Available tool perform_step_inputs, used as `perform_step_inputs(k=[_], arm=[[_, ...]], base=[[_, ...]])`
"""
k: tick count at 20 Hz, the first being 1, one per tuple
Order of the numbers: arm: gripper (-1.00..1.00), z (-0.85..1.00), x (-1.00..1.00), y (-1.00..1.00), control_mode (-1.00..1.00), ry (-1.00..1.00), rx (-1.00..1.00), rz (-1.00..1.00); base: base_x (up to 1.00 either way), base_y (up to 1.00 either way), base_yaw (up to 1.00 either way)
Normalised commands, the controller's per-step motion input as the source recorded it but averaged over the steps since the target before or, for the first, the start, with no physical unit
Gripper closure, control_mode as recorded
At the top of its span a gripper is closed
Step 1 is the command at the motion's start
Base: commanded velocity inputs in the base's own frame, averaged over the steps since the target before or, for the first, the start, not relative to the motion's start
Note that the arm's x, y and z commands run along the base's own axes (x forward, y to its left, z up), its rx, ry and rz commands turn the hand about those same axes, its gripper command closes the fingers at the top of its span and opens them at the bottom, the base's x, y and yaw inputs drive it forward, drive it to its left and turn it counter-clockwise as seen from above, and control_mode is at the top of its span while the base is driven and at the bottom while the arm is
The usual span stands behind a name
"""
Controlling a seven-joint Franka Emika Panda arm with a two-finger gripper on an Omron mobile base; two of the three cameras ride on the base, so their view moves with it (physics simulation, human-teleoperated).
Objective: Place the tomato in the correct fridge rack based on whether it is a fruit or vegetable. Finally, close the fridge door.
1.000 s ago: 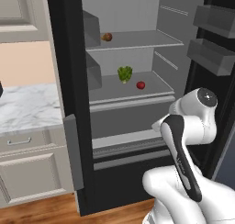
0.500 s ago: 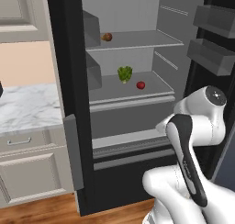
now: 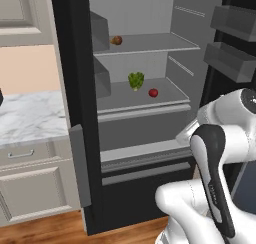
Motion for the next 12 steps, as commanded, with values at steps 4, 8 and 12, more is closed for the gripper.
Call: perform_step_inputs(k=[4,8,12], arm=[[-1.00,0.15,-0.49,0.22,-1.00,-0.19,-0.10,0.04],[-1.00,0.06,-0.58,0.01,-1.00,-0.20,-0.04,0.05],[-1.00,0.08,-0.71,0.00,-1.00,-0.23,-0.06,0.06]], base=[[0.00,0.00,0.00],[0.00,0.00,0.00],[0.00,0.00,0.00]])
